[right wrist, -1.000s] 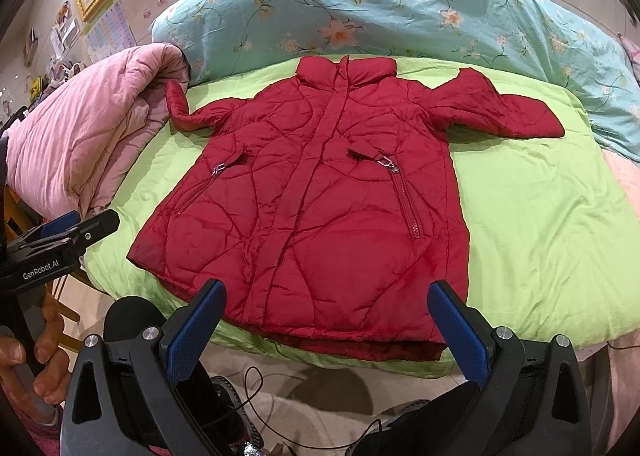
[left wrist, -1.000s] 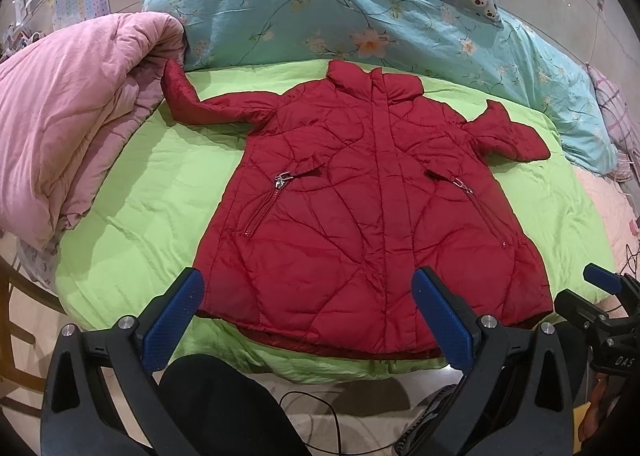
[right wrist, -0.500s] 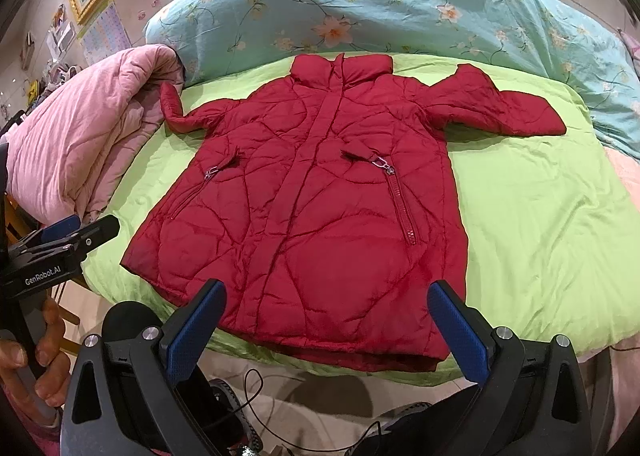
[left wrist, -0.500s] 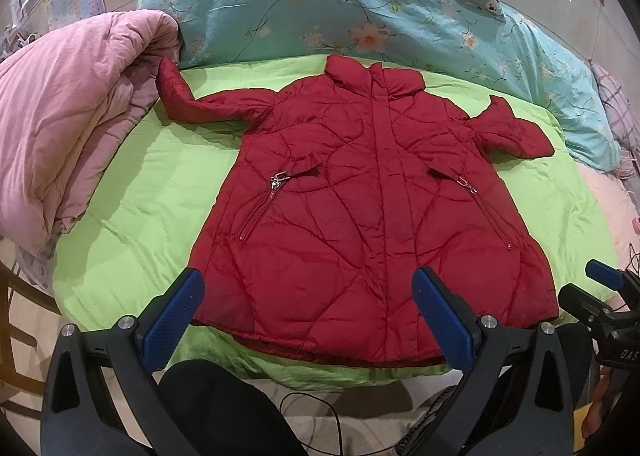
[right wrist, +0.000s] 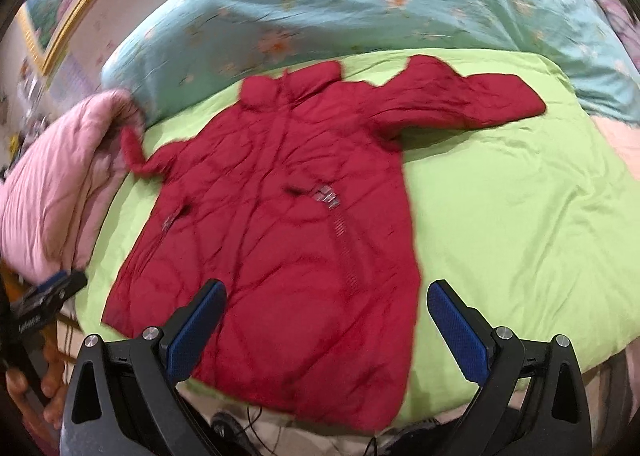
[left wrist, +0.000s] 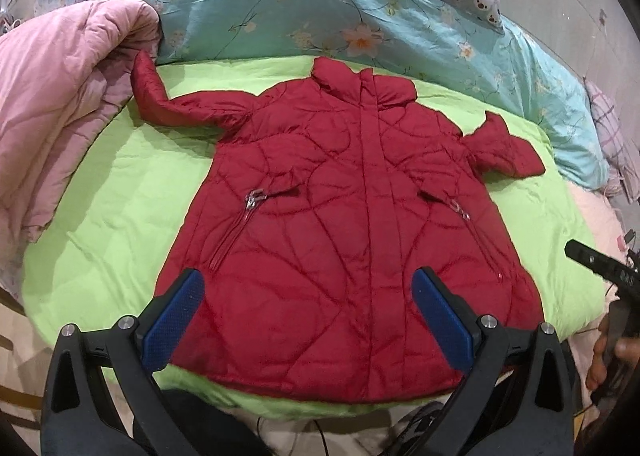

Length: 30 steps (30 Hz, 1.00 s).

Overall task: Fold large clothes
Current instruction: 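Grasp the red jacket's sleeve cuff with the right tool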

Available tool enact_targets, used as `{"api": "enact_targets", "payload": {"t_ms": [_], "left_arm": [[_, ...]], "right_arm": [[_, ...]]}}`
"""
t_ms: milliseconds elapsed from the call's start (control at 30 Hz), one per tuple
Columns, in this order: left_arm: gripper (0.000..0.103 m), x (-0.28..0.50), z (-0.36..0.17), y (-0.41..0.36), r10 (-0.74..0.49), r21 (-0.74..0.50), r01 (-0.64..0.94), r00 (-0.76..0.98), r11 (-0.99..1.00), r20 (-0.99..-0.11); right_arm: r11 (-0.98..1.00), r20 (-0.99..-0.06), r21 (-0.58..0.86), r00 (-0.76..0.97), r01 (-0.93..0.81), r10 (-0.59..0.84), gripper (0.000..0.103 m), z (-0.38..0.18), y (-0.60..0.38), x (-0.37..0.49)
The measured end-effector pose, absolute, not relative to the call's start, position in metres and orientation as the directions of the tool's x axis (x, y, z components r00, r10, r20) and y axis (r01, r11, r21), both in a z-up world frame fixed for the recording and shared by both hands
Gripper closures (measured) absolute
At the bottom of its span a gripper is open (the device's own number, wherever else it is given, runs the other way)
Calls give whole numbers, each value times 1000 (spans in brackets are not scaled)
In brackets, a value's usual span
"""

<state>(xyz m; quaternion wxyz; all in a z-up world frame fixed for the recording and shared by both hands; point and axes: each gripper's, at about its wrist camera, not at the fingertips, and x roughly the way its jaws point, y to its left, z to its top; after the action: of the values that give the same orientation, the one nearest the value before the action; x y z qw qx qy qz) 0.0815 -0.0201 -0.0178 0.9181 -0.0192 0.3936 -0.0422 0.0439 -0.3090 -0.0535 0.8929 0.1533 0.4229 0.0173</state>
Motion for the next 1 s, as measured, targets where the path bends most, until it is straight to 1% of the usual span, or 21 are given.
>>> {"api": "enact_targets", "payload": {"t_ms": [167, 367, 533, 733, 867, 1000], "left_arm": [[0, 107, -23, -22, -44, -32, 31, 687, 999, -726], [0, 139, -34, -22, -50, -47, 23, 657, 999, -752], [0, 161, -39, -29, -47, -44, 21, 664, 999, -747], [0, 185, -44, -40, -36, -21, 29, 658, 999, -752], [0, 205, -47, -48, -8, 16, 30, 660, 999, -751], [0, 224, -52, -52, -27, -6, 34, 646, 999, -762]], "right_arm": [[937, -763, 299, 635, 179, 122, 2, -64, -354, 76], [914, -768, 306, 637, 267, 71, 2, -78, -405, 119], [893, -770, 305, 637, 330, 27, 2, -88, -446, 150], [878, -778, 303, 628, 370, 4, 2, -99, -477, 174], [869, -779, 306, 627, 390, -7, 2, -108, -493, 191], [852, -779, 320, 627, 414, -12, 2, -118, -511, 208]]}}
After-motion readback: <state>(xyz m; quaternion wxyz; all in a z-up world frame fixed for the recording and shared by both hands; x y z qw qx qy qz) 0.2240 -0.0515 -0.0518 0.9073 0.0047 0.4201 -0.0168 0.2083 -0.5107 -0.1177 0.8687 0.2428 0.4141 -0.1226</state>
